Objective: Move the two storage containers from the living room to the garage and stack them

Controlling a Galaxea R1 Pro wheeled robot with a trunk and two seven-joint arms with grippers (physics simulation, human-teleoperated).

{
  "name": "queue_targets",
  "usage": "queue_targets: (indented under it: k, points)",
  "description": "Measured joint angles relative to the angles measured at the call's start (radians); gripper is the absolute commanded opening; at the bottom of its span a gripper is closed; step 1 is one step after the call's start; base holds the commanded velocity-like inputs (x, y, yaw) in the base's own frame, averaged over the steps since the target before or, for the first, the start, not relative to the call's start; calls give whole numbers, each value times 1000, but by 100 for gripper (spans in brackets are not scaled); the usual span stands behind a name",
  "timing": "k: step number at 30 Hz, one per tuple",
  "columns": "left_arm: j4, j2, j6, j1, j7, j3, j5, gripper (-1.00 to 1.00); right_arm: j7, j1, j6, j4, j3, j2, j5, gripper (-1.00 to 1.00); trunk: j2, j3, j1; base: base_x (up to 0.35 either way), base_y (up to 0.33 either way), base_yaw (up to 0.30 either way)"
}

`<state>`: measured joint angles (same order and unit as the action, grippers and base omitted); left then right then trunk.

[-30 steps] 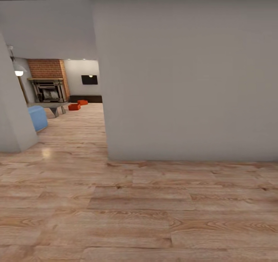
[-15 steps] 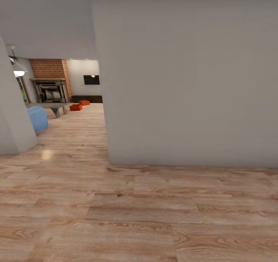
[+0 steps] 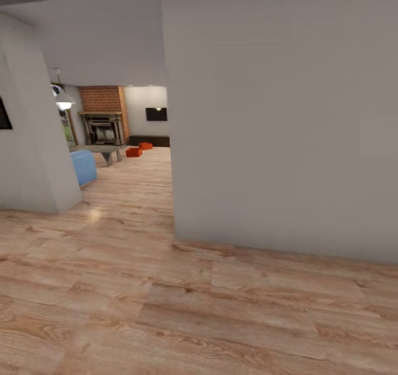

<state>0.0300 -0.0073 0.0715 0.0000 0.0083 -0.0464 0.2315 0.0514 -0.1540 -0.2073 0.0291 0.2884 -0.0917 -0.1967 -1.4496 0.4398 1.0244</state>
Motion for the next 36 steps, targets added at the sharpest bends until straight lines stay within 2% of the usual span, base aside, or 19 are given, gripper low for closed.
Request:
queue_targets:
  k: [36]
  points:
    - [0, 0, -1, 0, 0, 0, 0, 100, -10, 0, 0, 0, -3, 1, -3, 100, 0, 0, 0, 326, 0, 291]
